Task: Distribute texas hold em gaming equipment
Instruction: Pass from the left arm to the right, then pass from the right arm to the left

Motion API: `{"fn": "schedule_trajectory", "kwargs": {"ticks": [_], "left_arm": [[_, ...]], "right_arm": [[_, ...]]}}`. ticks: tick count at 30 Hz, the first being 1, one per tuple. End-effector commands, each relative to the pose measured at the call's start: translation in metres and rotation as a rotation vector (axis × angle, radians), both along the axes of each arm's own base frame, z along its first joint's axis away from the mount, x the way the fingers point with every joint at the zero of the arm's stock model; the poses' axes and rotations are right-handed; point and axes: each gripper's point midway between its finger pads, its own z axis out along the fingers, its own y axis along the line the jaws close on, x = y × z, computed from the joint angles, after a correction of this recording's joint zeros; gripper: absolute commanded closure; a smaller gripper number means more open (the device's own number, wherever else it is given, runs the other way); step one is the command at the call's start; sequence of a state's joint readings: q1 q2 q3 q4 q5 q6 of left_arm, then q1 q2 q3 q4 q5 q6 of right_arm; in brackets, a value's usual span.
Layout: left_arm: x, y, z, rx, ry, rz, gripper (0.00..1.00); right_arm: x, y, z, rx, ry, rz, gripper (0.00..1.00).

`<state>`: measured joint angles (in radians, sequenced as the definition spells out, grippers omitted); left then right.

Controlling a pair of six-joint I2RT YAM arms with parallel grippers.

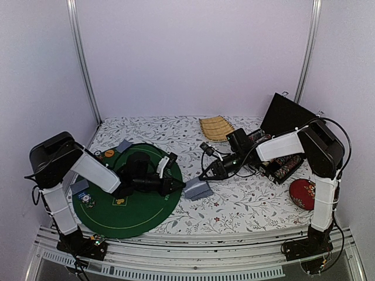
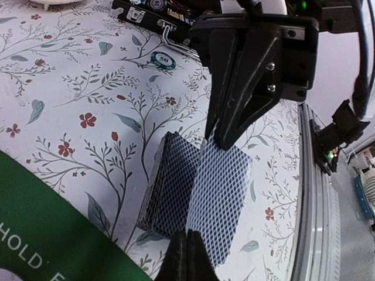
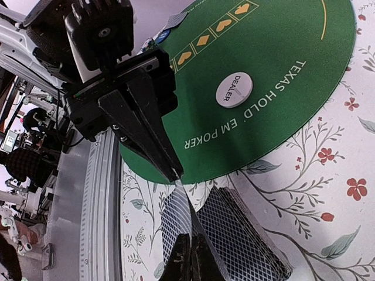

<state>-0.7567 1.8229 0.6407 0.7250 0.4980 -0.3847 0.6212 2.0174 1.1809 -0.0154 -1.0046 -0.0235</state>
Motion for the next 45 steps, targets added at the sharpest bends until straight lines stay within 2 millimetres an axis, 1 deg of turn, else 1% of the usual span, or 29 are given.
{"fn": "schedule_trajectory", "kwargs": {"ticks": [1,5,6,7,8,9,11,14,16,18,20,22,24,26,28,32,34,36,37,38,41,43,45], "left_arm": [[0.004,-0.007,0.002,-0.021,-0.008,0.006,1.00],[0.005,-0.009,-0.004,-0.016,0.007,0.011,0.99],[0.006,-0.010,-0.006,-0.013,0.017,0.013,0.90],[0.006,-0.011,-0.008,-0.012,0.027,0.010,0.84],[0.005,-0.012,-0.009,-0.015,0.038,0.002,0.79],[0.004,-0.012,-0.010,-0.015,0.047,0.001,0.74],[0.004,-0.012,-0.009,-0.018,0.052,0.006,0.68],[0.004,-0.007,-0.005,-0.015,0.045,0.026,0.52],[0.004,-0.003,0.002,-0.019,0.031,0.035,0.41],[0.002,0.001,0.014,-0.030,0.003,0.038,0.31],[0.000,0.004,0.032,-0.052,-0.050,0.029,0.23],[-0.001,0.005,0.044,-0.064,-0.093,0.022,0.17],[-0.002,0.006,0.053,-0.065,-0.118,0.011,0.16],[-0.005,0.005,0.064,-0.081,-0.141,-0.007,0.17],[-0.008,0.002,0.077,-0.109,-0.174,-0.022,0.19],[-0.015,-0.010,0.105,-0.156,-0.253,-0.060,0.31],[-0.016,-0.013,0.115,-0.176,-0.275,-0.061,0.49],[-0.017,-0.013,0.121,-0.196,-0.284,-0.065,0.75],[-0.019,-0.013,0.124,-0.205,-0.287,-0.068,0.92],[-0.019,-0.012,0.125,-0.208,-0.287,-0.064,1.00],[-0.022,-0.007,0.130,-0.229,-0.279,-0.048,1.00],[-0.015,-0.002,0.132,-0.224,-0.263,0.007,1.00],[-0.005,0.007,0.125,-0.183,-0.214,0.068,1.00]], "right_arm": [[0.006,0.001,0.008,-0.009,-0.053,-0.006,0.98],[0.016,-0.004,0.011,-0.036,-0.099,-0.047,0.98],[0.017,-0.006,0.011,-0.039,-0.097,-0.051,0.98],[0.017,-0.008,0.011,-0.045,-0.091,-0.054,0.98],[0.024,-0.005,0.019,-0.034,-0.114,-0.056,0.98],[0.025,-0.005,0.019,-0.042,-0.116,-0.057,0.98],[0.026,-0.005,0.017,-0.060,-0.124,-0.054,0.98],[0.026,-0.007,0.019,-0.076,-0.131,-0.050,0.98],[0.026,-0.008,0.025,-0.078,-0.147,-0.047,0.98],[0.026,-0.009,0.033,-0.079,-0.170,-0.041,0.98],[0.024,-0.010,0.047,-0.069,-0.193,-0.027,0.98],[0.018,-0.010,0.063,-0.036,-0.227,0.004,0.98],[0.009,-0.011,0.083,0.013,-0.264,0.043,0.98],[0.001,-0.012,0.102,0.061,-0.309,0.074,0.98],[-0.006,-0.011,0.116,0.098,-0.342,0.095,0.98],[-0.016,-0.003,0.133,0.142,-0.389,0.120,0.98],[-0.021,0.001,0.139,0.159,-0.399,0.133,0.98],[-0.023,0.002,0.141,0.164,-0.405,0.138,0.98],[-0.022,0.002,0.142,0.164,-0.407,0.137,0.98],[-0.022,0.002,0.142,0.163,-0.407,0.136,0.98],[-0.021,0.001,0.142,0.155,-0.413,0.129,0.98],[-0.014,0.001,0.142,0.133,-0.442,0.090,0.91],[-0.008,-0.001,0.141,0.112,-0.449,0.054,0.90]]}}
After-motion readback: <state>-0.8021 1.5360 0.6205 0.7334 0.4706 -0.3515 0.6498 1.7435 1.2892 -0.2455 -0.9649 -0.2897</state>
